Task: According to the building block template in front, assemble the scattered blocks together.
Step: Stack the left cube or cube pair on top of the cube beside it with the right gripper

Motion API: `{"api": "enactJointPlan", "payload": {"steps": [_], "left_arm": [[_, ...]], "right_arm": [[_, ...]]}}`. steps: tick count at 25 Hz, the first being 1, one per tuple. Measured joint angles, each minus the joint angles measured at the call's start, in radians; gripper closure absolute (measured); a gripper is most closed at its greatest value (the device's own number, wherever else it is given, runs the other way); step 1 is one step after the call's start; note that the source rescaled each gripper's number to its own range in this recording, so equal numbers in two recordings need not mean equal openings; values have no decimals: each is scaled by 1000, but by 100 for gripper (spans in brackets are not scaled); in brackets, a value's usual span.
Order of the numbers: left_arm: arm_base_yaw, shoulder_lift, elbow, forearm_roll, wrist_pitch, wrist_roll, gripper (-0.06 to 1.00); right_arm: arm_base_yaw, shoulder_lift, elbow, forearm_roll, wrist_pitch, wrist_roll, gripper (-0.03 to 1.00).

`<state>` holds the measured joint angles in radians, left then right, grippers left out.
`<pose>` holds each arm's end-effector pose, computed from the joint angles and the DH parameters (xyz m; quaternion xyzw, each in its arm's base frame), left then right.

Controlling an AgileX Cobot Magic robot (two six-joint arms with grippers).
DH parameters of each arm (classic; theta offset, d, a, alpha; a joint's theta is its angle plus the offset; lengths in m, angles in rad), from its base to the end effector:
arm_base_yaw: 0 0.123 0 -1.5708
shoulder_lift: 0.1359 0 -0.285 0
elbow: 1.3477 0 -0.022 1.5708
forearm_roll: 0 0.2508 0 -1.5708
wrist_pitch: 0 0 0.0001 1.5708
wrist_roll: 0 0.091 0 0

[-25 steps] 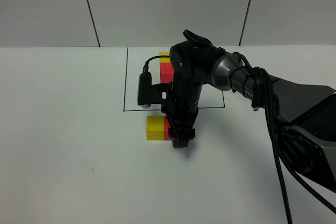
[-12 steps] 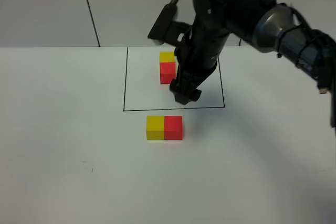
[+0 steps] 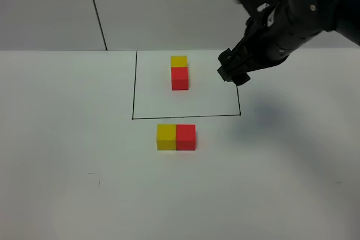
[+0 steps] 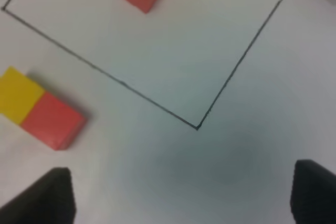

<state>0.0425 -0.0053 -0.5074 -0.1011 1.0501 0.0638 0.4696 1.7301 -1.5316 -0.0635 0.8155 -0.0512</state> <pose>-0.0060 -0.0082 0.2805 0.0110 0.8459 -0.0222 0.5327 0.3490 0.1724 0.3170 -0.2570 0.9127 0.0375 0.3154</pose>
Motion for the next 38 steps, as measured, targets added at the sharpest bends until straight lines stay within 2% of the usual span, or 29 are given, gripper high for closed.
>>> {"api": "enactJointPlan", "payload": {"steps": [4,9,14,17,19,25,28,33,38], "left_arm": [[0,0,0,0,0,0,92],[0,0,0,0,0,0,92],[0,0,0,0,0,0,92],[0,0,0,0,0,0,92],[0,0,0,0,0,0,92],[0,0,0,0,0,0,92],[0,0,0,0,0,0,92],[0,0,0,0,0,0,92],[0,0,0,0,0,0,92]], "right_arm": [[-6,-98,154,-2,-144,137,26],[-7,-118,236,1,-247,187,26],[-7,-117,238,1,-283,162,26],[-7,-105,224,15,-281,51,26],[-6,-69,170,41,-245,-50,26],[35,119,-81,64,28,-432,26],[66,225,-200,64,133,-602,26],[122,393,-369,64,226,-751,26],[166,544,-504,71,309,-788,26]]}}
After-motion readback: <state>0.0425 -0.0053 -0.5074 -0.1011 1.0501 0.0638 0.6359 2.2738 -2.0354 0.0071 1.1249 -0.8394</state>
